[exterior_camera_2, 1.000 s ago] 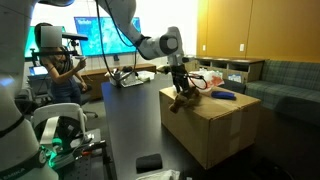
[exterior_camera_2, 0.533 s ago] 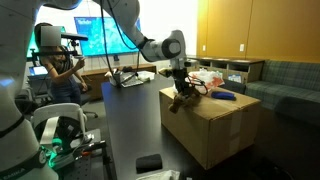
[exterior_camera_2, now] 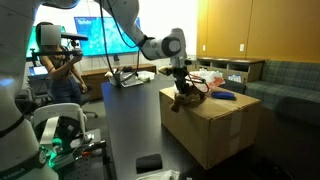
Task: Retrieve the stuffed deer from the box and place it on the table. Lift the black object on the table and position it on top of the box. Take the plastic on the box and place it to the right of the table. Grab the red toy and the towel, then place them on the box. Lastly, pick up the blue object from the box and place it on the table.
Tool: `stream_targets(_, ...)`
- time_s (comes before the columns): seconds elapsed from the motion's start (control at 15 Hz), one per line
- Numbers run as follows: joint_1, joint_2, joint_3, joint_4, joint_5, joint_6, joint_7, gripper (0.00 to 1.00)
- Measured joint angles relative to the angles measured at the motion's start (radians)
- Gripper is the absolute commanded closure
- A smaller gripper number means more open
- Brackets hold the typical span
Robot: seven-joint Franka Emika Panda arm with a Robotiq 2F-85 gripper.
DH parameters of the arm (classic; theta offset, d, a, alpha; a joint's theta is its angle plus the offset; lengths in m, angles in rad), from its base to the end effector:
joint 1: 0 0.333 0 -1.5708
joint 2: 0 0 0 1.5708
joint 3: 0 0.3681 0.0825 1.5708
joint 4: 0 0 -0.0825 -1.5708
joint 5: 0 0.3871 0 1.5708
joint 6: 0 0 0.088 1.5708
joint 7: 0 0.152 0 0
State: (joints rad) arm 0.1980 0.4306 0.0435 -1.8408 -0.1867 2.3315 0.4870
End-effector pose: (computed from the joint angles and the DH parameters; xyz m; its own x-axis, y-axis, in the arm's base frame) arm 0.6583 0.1505 0.3009 0.9872 -0.1198 0.1054 -0.1289 -0.9880 0.0846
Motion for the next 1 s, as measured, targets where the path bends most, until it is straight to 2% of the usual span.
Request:
stream_targets(0.33,0.005,-0.045,0.000,-0.042,-0.003,-0.072,-0.009,0.95)
stream_targets(0.67,0.038,-0.148,0.002,-0.185,-0.044,-0.118,0.030,0.95)
stream_targets(1.0,0.101,-0.203,0.063,-0.306,-0.074,-0.165,0.092,0.95)
